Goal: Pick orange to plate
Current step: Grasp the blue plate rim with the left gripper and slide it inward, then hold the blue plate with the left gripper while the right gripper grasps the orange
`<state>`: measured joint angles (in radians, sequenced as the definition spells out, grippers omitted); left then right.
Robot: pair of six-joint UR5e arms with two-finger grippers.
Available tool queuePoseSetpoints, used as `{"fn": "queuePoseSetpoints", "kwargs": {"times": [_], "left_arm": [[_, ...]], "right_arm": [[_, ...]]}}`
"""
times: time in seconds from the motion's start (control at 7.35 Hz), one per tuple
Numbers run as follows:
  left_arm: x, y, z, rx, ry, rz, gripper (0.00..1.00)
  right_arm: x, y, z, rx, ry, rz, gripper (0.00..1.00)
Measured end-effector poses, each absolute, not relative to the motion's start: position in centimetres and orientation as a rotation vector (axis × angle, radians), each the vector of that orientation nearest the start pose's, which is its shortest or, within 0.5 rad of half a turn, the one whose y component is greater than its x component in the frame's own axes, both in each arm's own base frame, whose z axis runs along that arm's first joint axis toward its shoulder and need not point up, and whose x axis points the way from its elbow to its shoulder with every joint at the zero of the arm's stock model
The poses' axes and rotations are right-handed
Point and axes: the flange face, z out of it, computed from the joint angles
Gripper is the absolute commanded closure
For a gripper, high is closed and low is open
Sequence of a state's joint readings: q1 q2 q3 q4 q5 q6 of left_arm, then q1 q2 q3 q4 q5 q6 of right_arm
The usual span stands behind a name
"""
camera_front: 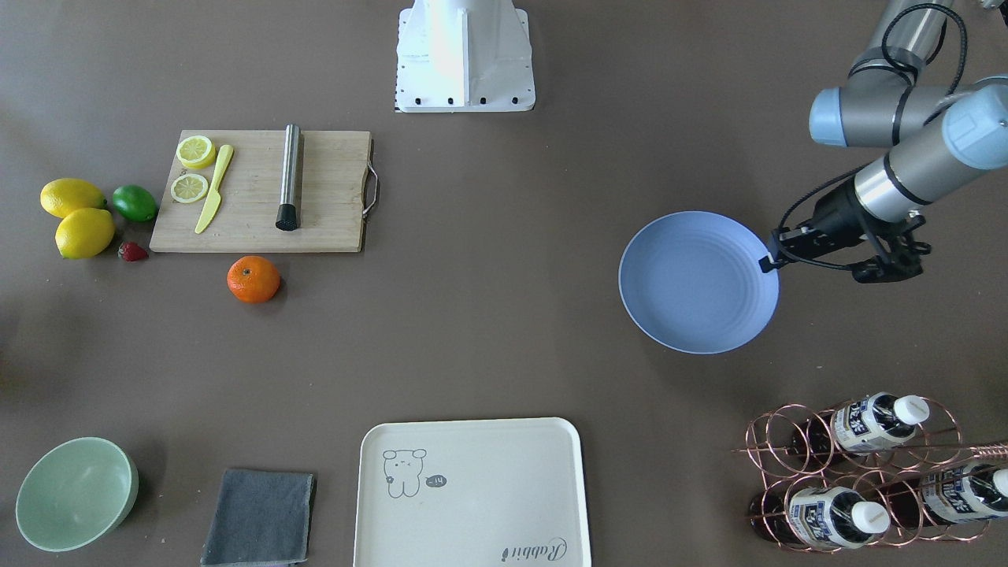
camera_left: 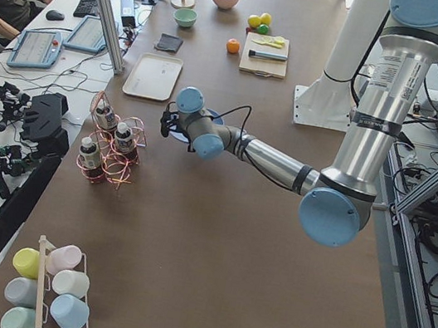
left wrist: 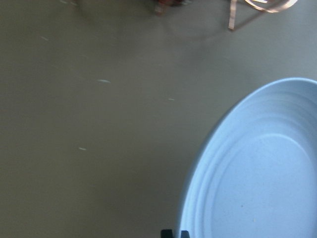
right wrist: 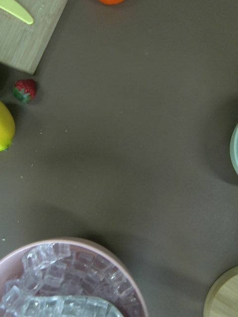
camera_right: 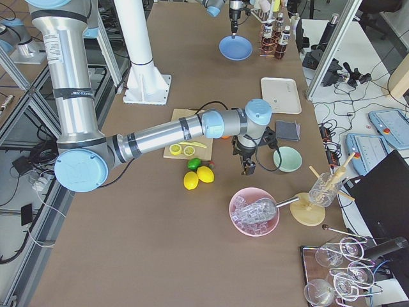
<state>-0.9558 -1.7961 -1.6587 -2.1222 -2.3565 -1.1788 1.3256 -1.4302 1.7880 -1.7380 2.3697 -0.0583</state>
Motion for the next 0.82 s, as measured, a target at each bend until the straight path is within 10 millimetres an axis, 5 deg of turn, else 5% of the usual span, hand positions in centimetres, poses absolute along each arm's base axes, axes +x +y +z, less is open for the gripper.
{"fn": "queuePoseSetpoints", "kwargs": {"times": [0.14, 0.41, 0.82], "left_arm": [[34.1, -50.3, 37.8, -0.08, 1.106, -0.204, 1.0], [44.1, -45.5, 32.2, -0.089, 1.116, -0.229, 1.0], [53.3, -41.3, 28.6, -0.073, 1.116, -0.217, 1.0]], "right_arm": [[-10.1, -54.0, 47.2, 0.108, -0.83, -0.343, 0.0], [-16.5, -53.5, 44.2, 0.121, -0.879, -0.254, 0.0], [-28.7, -51.3, 41.0, 0.172, -0.85, -0.237, 0.0]]}}
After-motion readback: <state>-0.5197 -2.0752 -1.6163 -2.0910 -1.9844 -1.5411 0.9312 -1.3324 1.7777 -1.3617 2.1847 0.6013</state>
